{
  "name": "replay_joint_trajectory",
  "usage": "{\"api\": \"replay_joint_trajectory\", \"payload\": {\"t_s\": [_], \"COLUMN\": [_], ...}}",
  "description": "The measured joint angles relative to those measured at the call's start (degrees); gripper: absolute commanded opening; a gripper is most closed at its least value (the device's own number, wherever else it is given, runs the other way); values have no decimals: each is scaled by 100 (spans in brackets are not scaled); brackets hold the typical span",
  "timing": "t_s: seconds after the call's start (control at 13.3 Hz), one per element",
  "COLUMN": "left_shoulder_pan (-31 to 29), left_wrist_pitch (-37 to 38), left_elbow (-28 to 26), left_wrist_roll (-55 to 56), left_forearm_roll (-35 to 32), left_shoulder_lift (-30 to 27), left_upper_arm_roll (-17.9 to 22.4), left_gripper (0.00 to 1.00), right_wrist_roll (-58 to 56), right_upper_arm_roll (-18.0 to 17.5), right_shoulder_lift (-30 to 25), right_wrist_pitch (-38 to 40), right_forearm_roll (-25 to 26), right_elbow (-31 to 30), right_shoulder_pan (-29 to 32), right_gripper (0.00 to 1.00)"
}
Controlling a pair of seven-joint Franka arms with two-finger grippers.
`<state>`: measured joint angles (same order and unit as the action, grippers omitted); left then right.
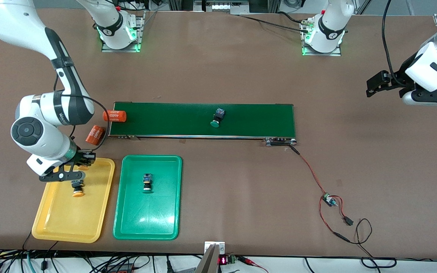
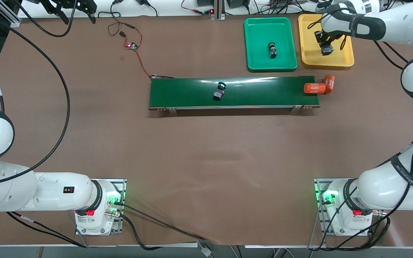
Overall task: Sort buttons by color to trays
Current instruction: 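Carry the yellow button into the yellow tray and open the right gripper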
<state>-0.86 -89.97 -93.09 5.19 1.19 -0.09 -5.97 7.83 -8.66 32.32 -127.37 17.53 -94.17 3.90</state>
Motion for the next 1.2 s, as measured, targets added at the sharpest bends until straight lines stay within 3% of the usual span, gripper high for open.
{"api": "replay_joint_trajectory", "payload": {"t_s": [0.6, 0.75, 0.9, 1.05, 1.2], "left_shoulder_pan": [1, 1, 1, 1, 1], "left_wrist_pitch": [3, 4, 4, 4, 4], "left_elbow": [2, 4, 4, 4, 4], "left_wrist_roll": [0, 0, 0, 0, 0], "left_forearm_roll": [0, 0, 0, 0, 0], "left_shoulder_lift": [2, 4, 5, 5, 5], "left_upper_arm_roll": [-2, -1, -2, -2, -2], "left_gripper": [100, 100, 100, 100, 100], "right_wrist_roll": [-5, -5, 43, 204, 429], "right_upper_arm_roll": [280, 290, 283, 268, 242], "right_shoulder_lift": [763, 900, 914, 913, 911], "right_wrist_pitch": [-1713, -1859, -1866, -1866, -1848], "right_forearm_roll": [448, 456, 453, 451, 449], "right_elbow": [32, 52, 66, 96, 107], "right_shoulder_pan": [109, 128, 119, 101, 69], "right_gripper": [23, 44, 87, 100, 100]}}
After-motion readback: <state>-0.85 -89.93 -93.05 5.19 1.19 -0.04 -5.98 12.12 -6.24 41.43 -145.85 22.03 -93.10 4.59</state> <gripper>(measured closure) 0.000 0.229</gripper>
